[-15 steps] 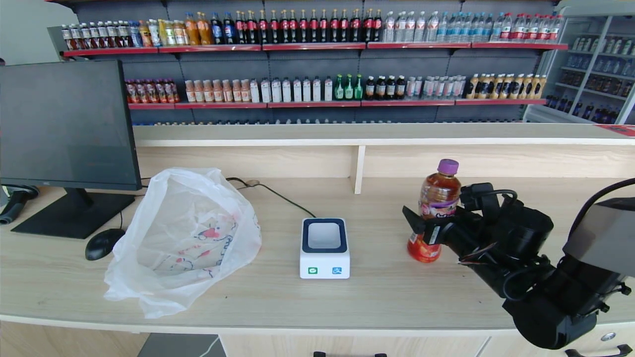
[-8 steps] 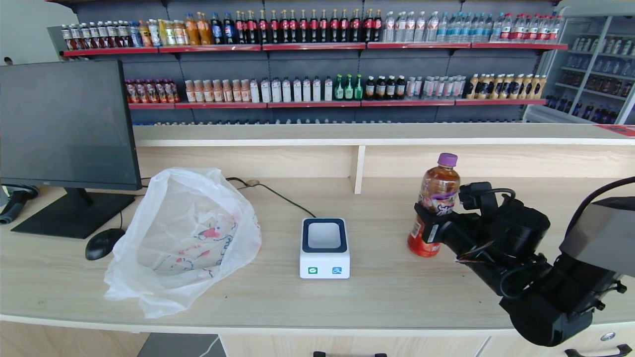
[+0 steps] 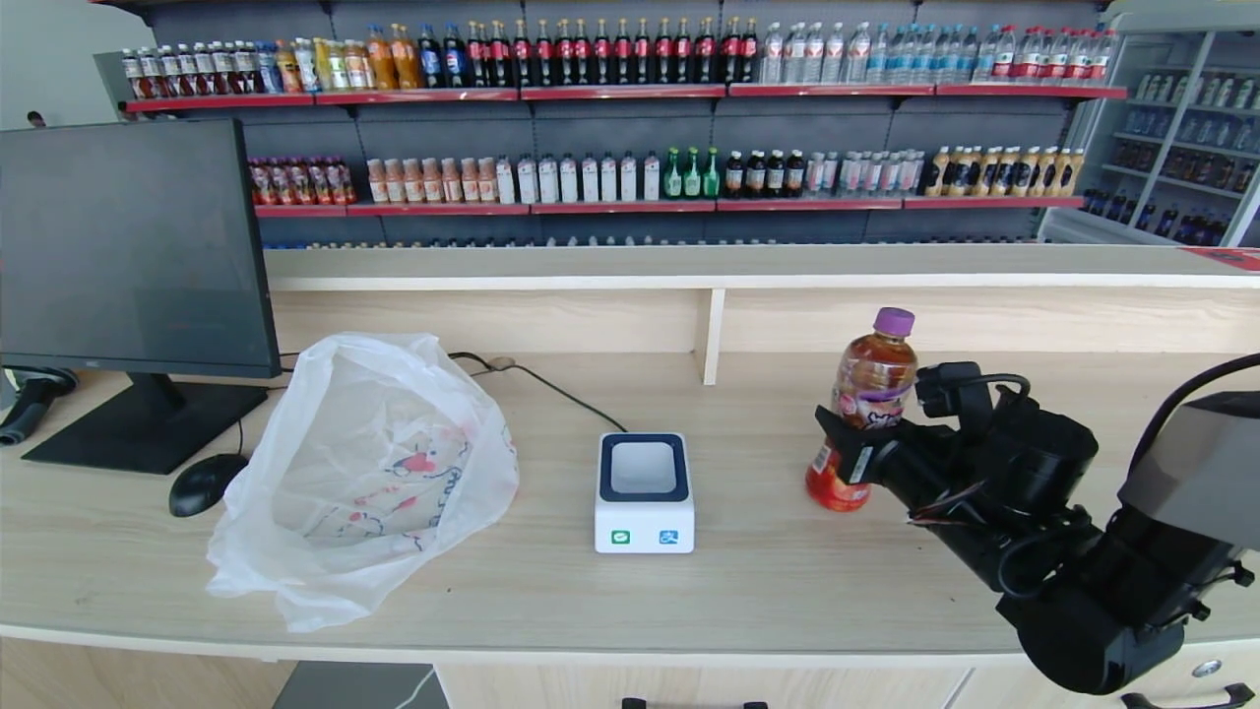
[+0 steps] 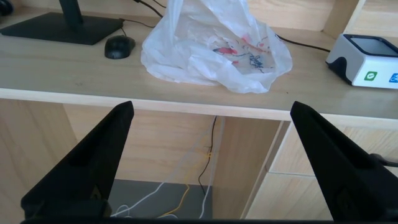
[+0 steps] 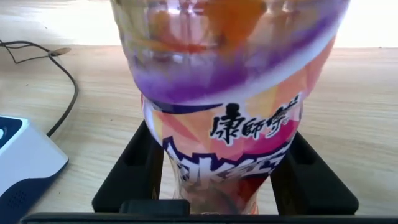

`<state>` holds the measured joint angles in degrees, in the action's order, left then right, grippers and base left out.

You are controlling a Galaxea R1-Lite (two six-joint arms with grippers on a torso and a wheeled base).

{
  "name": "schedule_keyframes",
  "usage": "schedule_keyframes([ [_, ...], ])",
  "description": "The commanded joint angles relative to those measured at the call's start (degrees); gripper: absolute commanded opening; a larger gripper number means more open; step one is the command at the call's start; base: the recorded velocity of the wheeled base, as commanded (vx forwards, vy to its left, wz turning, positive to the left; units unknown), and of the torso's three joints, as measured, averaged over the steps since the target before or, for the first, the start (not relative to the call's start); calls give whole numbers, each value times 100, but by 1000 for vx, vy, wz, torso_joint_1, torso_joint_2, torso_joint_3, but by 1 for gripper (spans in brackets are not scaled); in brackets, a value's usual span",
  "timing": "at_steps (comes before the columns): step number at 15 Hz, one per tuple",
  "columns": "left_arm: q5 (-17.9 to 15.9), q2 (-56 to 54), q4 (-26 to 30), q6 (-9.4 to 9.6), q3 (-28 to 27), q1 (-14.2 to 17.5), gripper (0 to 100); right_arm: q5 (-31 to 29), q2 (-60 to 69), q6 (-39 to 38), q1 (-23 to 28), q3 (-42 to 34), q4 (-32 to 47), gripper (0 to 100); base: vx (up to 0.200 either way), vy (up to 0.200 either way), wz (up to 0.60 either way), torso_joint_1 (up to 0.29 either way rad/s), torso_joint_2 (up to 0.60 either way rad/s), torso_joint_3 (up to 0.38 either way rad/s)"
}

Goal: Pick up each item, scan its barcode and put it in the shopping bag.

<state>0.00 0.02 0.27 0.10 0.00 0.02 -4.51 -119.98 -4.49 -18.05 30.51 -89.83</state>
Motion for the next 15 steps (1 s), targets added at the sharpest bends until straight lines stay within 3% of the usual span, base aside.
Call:
schedule_keyframes([
  [1,0,-2,0,-1,0,6,100,3,106,0,-58,-2,-17,0,0,0,0,0,0,0],
  [10,0,-2,0,-1,0,-2,100,3,941,-52,-163,-230,-17,0,0,0,0,0,0,0],
  [15,0,-2,0,-1,0,6,100,12,1785,-70,-392,-740,-17,0,0,0,0,0,0,0],
])
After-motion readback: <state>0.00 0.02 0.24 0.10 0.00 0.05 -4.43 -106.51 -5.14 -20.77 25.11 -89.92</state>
